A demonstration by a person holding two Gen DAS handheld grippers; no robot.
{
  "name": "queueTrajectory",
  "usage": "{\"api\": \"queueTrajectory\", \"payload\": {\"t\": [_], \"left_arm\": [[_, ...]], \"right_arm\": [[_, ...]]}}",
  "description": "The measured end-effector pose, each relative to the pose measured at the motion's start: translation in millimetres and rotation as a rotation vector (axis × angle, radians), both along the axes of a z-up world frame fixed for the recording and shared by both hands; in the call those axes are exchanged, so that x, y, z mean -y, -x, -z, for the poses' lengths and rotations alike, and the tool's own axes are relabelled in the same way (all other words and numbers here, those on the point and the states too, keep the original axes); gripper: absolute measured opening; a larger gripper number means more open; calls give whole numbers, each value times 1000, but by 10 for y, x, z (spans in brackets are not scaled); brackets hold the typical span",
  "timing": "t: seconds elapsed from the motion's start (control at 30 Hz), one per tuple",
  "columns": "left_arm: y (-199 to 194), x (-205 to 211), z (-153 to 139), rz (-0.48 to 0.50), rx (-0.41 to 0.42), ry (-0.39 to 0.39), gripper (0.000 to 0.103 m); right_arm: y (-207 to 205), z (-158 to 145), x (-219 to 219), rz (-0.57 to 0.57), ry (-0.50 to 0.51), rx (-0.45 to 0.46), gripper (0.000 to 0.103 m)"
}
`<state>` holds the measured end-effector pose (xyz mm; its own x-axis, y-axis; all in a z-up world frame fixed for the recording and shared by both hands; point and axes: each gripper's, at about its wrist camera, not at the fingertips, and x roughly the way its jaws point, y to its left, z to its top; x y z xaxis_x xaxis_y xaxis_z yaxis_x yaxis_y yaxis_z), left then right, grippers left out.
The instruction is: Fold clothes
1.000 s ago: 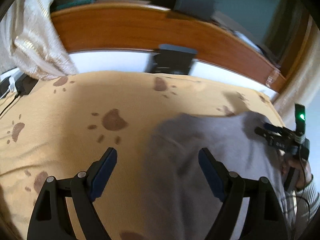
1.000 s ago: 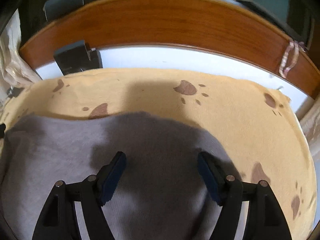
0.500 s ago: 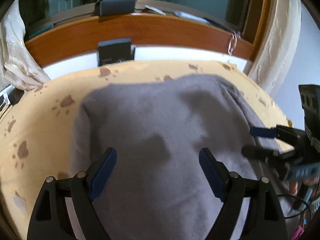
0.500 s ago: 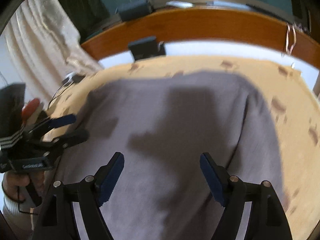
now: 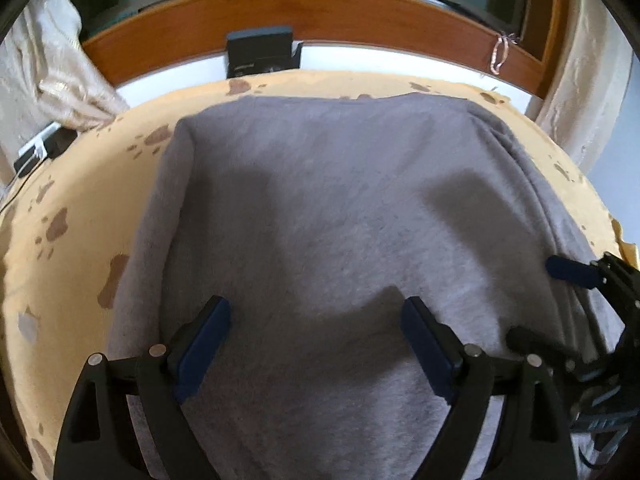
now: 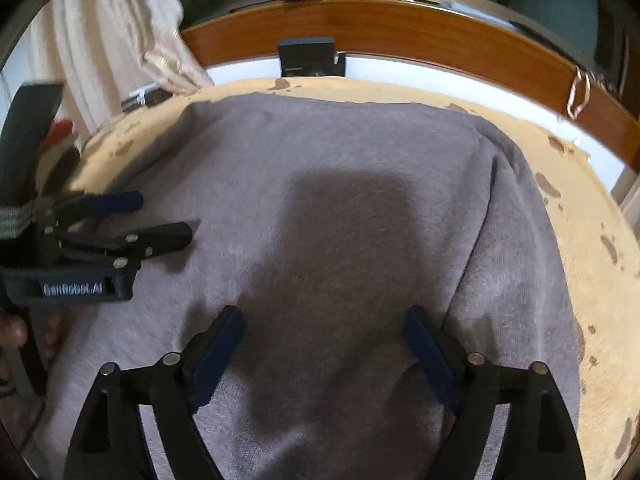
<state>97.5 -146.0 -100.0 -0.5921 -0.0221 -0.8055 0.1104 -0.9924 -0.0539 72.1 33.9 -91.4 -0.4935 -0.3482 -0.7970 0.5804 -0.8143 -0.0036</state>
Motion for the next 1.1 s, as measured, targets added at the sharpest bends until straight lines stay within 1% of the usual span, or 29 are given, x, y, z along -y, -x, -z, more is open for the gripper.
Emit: {"api": "queueTrajectory", "payload": {"t": [0.03, 0.07, 0.13, 0.27, 0.8, 1.1], "left_arm": [[-2, 12, 8, -5, 2, -5, 92], [-10, 10, 15, -9, 2, -5, 96], [4, 8, 48, -19, 19, 3, 102], [5, -39, 68, -24, 26, 25, 102], [12, -28, 87, -20, 33, 25, 102], [8, -18, 83, -19, 29, 18, 102]], "right_arm": [[-8, 10, 25, -5, -16, -5, 91], [-6, 21, 40, -13, -20, -3, 92], [-4, 44, 70, -29, -28, 2, 103], [-17, 53, 74, -39, -36, 2, 103], [-19, 52, 98, -37, -33, 1, 103], [-418, -339, -266, 80, -24, -154, 102]]}}
